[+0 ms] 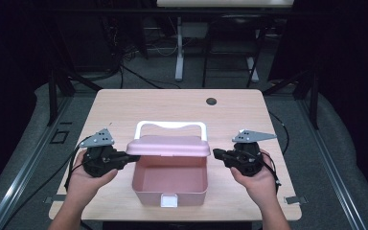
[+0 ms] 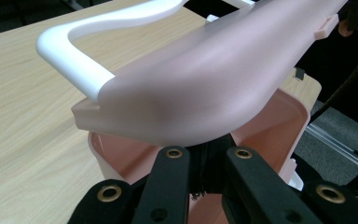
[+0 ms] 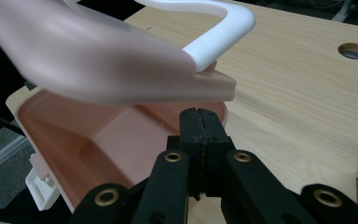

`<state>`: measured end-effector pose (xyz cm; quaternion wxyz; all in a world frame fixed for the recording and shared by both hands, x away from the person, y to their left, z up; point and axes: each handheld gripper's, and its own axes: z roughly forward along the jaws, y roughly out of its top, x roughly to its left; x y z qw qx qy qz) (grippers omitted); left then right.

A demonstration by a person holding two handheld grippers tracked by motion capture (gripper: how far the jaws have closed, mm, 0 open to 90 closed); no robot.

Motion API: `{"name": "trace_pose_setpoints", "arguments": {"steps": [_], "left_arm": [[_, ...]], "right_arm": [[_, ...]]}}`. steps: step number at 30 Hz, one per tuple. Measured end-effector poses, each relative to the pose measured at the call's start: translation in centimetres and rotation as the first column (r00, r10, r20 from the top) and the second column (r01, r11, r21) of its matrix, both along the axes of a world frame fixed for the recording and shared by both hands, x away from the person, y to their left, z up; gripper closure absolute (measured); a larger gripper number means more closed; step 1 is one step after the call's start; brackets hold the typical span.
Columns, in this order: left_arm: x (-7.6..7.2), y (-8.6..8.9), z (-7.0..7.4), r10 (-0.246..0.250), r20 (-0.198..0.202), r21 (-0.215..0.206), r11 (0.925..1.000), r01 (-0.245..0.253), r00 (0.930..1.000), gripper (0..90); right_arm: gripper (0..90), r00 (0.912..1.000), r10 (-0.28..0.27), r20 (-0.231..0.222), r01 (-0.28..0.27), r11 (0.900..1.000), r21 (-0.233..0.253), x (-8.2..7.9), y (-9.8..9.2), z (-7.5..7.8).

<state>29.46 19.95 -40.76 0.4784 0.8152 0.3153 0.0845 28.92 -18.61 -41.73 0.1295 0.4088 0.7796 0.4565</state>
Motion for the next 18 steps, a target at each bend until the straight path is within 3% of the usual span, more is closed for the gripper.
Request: {"name": "trace_pose_setpoints", "arguments": {"steps": [8,18], "left_arm": [[0.6,-0.1,0.5,0.014,0.004,-0.017,0.9998,-0.014,0.9999,89.8],[1.2,-0.2,1.1,0.03,0.01,-0.016,0.9994,-0.03,0.9995,89.8]], "right_arm": [[90.0,1.0,-0.007,0.004,0.007,1.0,0.007,-1.2,0.0,0.6],[90.0,0.9974,0.067,-0.027,-0.068,0.997,-0.026,-2.6,2.2,-1.9]]}}
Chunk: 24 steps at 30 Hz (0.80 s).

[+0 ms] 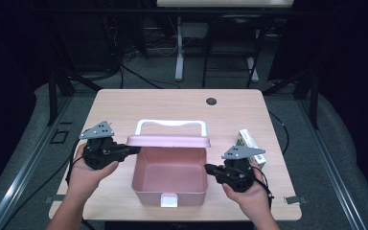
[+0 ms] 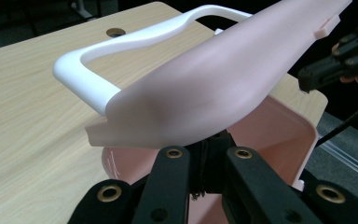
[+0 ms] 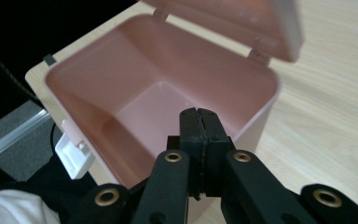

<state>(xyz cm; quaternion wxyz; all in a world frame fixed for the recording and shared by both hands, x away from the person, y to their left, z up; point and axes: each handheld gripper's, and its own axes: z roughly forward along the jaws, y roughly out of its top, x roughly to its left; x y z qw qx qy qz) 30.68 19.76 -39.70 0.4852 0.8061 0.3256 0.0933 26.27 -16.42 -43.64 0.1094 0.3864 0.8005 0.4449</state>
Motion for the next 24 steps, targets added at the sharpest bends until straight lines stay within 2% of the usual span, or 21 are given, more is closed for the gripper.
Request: {"name": "trace_pose_setpoints", "arguments": {"steps": [5,9,24], "left_arm": [[0.8,0.1,0.4,0.006,-0.002,-0.018,0.9998,-0.006,1.0,89.7],[1.3,0.0,0.7,0.014,0.005,-0.007,0.9999,-0.014,0.9999,89.8],[2.6,0.0,1.2,0.029,-0.002,-0.012,0.9995,-0.029,0.9996,89.8]], "right_arm": [[90.0,0.9995,0.024,-0.023,-0.025,0.999,-0.024,0.0,1.0,-1.3],[90.0,0.9987,0.036,-0.037,-0.038,0.999,-0.033,0.0,1.4,-1.9],[90.0,0.9954,0.066,-0.07,-0.069,0.997,-0.043,-0.1,2.2,-3.0]]}}
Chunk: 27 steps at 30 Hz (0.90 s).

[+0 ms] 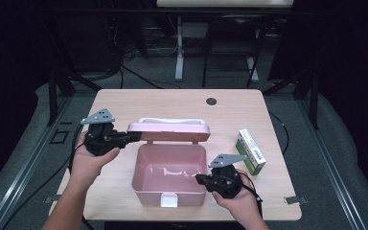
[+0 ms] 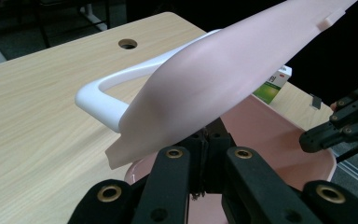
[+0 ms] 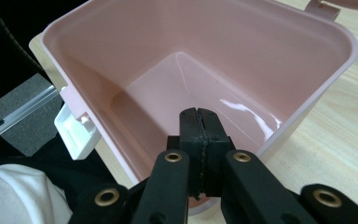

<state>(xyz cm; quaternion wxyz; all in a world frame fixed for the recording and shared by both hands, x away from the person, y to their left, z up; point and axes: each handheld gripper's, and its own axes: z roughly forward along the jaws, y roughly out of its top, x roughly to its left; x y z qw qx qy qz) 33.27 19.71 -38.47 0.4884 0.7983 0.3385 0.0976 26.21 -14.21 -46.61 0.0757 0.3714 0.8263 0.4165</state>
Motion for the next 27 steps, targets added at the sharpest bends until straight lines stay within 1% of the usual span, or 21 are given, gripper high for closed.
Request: {"name": "trace_pose_setpoints", "arguments": {"steps": [9,12,13,15,17,20,25,27], "left_arm": [[0.7,0.4,0.0,0.024,-0.002,-0.004,0.9997,-0.024,0.9997,89.7],[0.8,0.4,0.0,0.028,-0.006,-0.007,0.9996,-0.028,0.9996,89.7],[1.0,0.4,0.1,0.024,-0.006,0.003,0.9997,-0.024,0.9997,89.7],[1.1,0.3,0.1,0.025,-0.006,0.005,0.9997,-0.025,0.9997,89.7],[1.2,0.2,0.0,0.031,-0.002,-0.001,0.9995,-0.031,0.9995,89.7],[1.3,0.2,0.0,0.032,-0.003,0.001,0.9995,-0.032,0.9995,89.8],[1.7,0.2,-0.1,0.036,-0.015,0.002,0.9993,-0.036,0.9992,89.8],[1.8,0.2,-0.2,0.042,-0.012,-0.003,0.9991,-0.042,0.9991,89.8]], "right_arm": [[90.0,0.9994,0.023,-0.026,-0.024,1.0,-0.019,-0.3,0.6,-0.8],[90.0,0.9993,0.023,-0.028,-0.023,1.0,-0.019,-0.3,0.6,-0.9],[90.0,0.9993,0.023,-0.029,-0.024,1.0,-0.02,-0.3,0.6,-1.0],[90.0,0.9991,0.026,-0.033,-0.026,0.999,-0.021,-0.3,0.7,-1.1],[90.0,0.9991,0.027,-0.034,-0.028,0.999,-0.023,-0.3,0.8,-1.2],[90.0,0.9989,0.03,-0.036,-0.031,0.999,-0.027,-0.3,0.8,-1.2],[90.0,0.9986,0.033,-0.042,-0.034,0.999,-0.032,-0.3,1.0,-1.5],[90.0,0.9986,0.032,-0.041,-0.033,0.999,-0.033,-0.3,1.0,-1.5]]}}
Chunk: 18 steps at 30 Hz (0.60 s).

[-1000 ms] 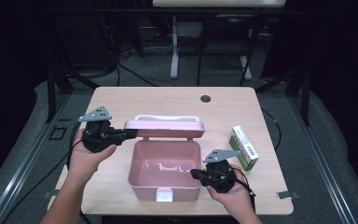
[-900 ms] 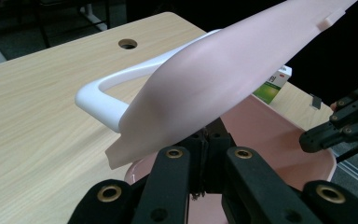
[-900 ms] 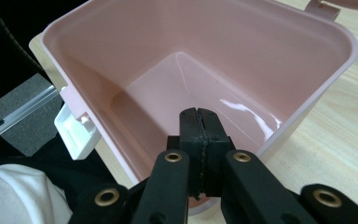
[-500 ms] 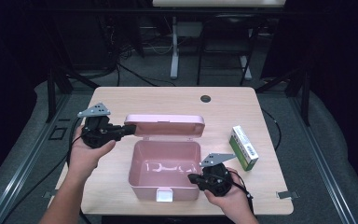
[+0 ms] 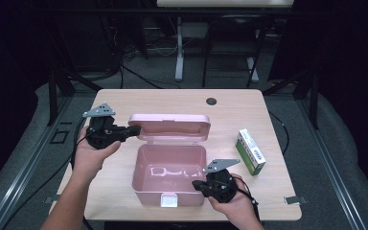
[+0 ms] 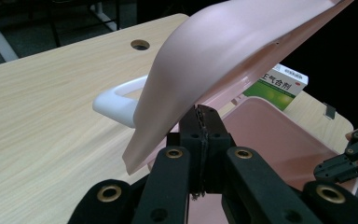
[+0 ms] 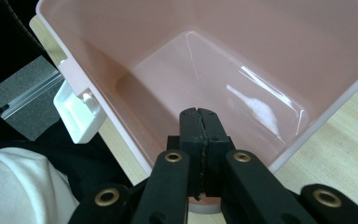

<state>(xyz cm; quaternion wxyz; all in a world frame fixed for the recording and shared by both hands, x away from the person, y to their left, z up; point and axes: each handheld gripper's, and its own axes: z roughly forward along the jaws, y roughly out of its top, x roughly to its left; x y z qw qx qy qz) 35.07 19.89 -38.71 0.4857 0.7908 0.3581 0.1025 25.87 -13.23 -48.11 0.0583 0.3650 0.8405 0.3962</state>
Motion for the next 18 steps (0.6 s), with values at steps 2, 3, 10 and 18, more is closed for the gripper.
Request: {"name": "trace_pose_setpoints", "arguments": {"steps": [2,3,10,18], "left_arm": [[0.1,0.1,0.0,-0.006,-0.006,0.011,0.9999,0.006,1.0,89.7],[0.2,0.0,-0.1,0.001,-0.006,0.005,1.0,-0.001,1.0,89.7],[0.5,0.2,-0.4,0.014,-0.009,0.003,0.9999,-0.014,0.9999,89.7],[1.1,0.3,-0.9,0.023,-0.021,0.001,0.9997,-0.023,0.9995,89.7]], "right_arm": [[90.0,1.0,0.003,-0.002,-0.003,1.0,0.0,0.0,0.1,-0.1],[90.0,1.0,0.003,-0.002,-0.003,1.0,0.0,0.0,0.1,-0.1],[90.0,1.0,0.003,0.001,-0.003,1.0,0.008,0.0,0.2,-0.3],[90.0,1.0,0.008,0.003,-0.008,1.0,0.012,0.1,0.6,-0.7]]}}
